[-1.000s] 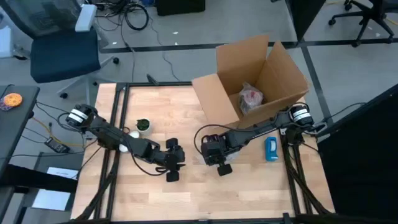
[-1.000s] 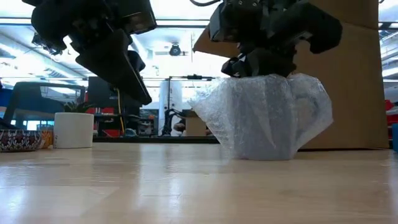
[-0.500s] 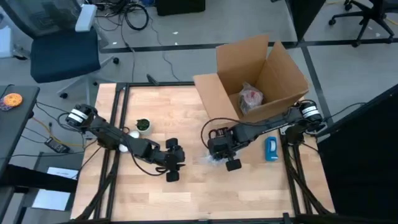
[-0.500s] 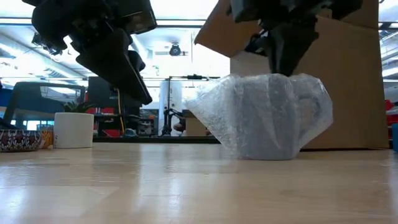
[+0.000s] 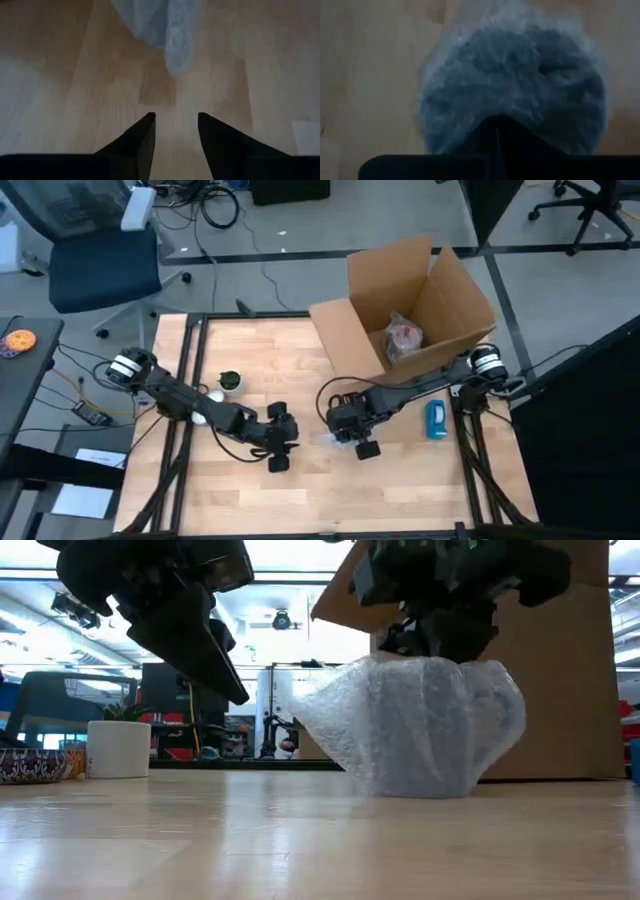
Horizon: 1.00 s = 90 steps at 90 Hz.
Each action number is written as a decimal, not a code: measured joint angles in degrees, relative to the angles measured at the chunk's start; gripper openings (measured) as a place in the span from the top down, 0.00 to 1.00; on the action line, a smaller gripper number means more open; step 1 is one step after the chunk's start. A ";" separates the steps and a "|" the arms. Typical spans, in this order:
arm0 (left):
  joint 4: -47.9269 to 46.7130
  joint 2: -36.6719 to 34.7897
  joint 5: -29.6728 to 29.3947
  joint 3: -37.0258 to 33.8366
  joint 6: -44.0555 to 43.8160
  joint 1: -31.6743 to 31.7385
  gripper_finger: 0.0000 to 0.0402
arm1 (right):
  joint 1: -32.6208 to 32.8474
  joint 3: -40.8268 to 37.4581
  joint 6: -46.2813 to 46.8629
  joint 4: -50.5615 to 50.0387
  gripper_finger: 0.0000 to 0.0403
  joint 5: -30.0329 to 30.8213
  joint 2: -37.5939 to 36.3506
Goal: Wrap mug
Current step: Wrap the blue mug with bubble wrap
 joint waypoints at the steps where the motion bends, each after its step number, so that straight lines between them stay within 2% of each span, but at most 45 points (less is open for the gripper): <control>1: 0.06 0.00 -0.01 0.00 0.00 0.00 0.67 | -0.05 0.00 -0.17 0.23 1.00 -0.15 0.31; 14: -0.04 0.00 -0.04 0.00 0.04 0.00 0.67 | -0.29 0.17 -1.13 1.59 1.00 -0.52 2.68; 29: -0.37 0.00 -0.13 0.00 0.07 0.00 0.67 | -0.30 1.23 -1.03 0.27 1.00 -0.15 2.24; 48: -0.18 0.00 -1.04 0.01 0.15 0.00 0.67 | 0.98 6.47 0.01 -7.30 1.00 2.25 -2.94; 59: 1.46 0.00 -1.85 0.00 0.20 0.00 0.67 | 1.52 7.74 2.47 -10.75 1.00 1.31 -5.56; 77: 1.63 0.00 -2.07 0.00 0.20 0.00 0.67 | 3.61 6.20 6.67 -11.36 1.00 -3.30 -6.35; 90: 3.99 0.02 -2.09 0.00 0.39 0.00 0.67 | 4.70 3.56 8.26 -10.74 1.00 -1.14 -6.03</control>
